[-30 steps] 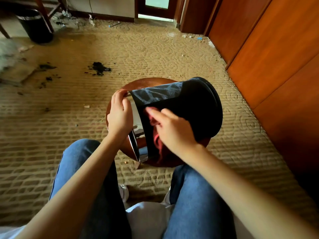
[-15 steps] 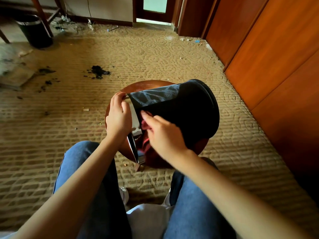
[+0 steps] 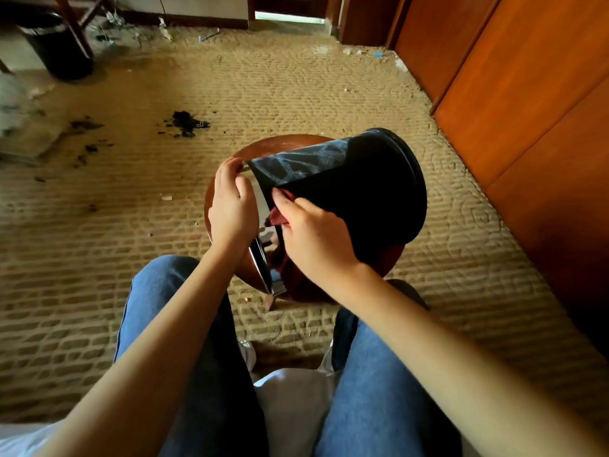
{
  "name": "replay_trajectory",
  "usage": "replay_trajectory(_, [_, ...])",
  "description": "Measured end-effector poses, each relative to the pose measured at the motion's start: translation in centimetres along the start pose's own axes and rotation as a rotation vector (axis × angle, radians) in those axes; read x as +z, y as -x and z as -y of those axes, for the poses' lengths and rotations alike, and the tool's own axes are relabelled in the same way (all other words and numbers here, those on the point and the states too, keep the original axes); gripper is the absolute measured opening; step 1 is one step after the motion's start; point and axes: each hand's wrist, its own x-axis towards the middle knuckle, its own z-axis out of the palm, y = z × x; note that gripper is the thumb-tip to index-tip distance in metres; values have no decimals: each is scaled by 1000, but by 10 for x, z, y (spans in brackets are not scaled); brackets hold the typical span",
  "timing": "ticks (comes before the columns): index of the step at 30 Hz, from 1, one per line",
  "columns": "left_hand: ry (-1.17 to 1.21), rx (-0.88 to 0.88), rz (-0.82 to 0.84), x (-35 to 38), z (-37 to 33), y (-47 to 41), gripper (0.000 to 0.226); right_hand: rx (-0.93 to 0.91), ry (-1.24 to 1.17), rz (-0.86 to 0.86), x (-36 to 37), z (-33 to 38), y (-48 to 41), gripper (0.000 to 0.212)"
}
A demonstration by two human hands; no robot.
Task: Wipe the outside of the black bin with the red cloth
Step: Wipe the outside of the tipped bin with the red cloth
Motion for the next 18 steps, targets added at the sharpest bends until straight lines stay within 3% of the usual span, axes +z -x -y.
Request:
replay_trajectory(2, [-8, 15, 0, 0, 1, 2, 51, 20, 35, -32, -12, -27, -2, 46])
replay_trajectory(6, [7, 14, -6, 1, -1, 7, 50, 419, 113, -104, -45, -103, -13, 42])
replay_trajectory(8, [23, 16, -3, 2, -3, 9, 53, 518, 126, -182, -44, -102, -13, 41])
replay_trajectory(10, [34, 13, -7, 2, -3, 8, 55, 430, 129, -198, -23, -68, -11, 42])
replay_trajectory(15, [-17, 4, 1, -1, -1, 2, 57, -21, -3, -89, 15, 13, 5, 43])
replay_trajectory(18, [-54, 16, 2, -1, 0, 6, 55, 91, 73, -75, -12, -40, -4, 47])
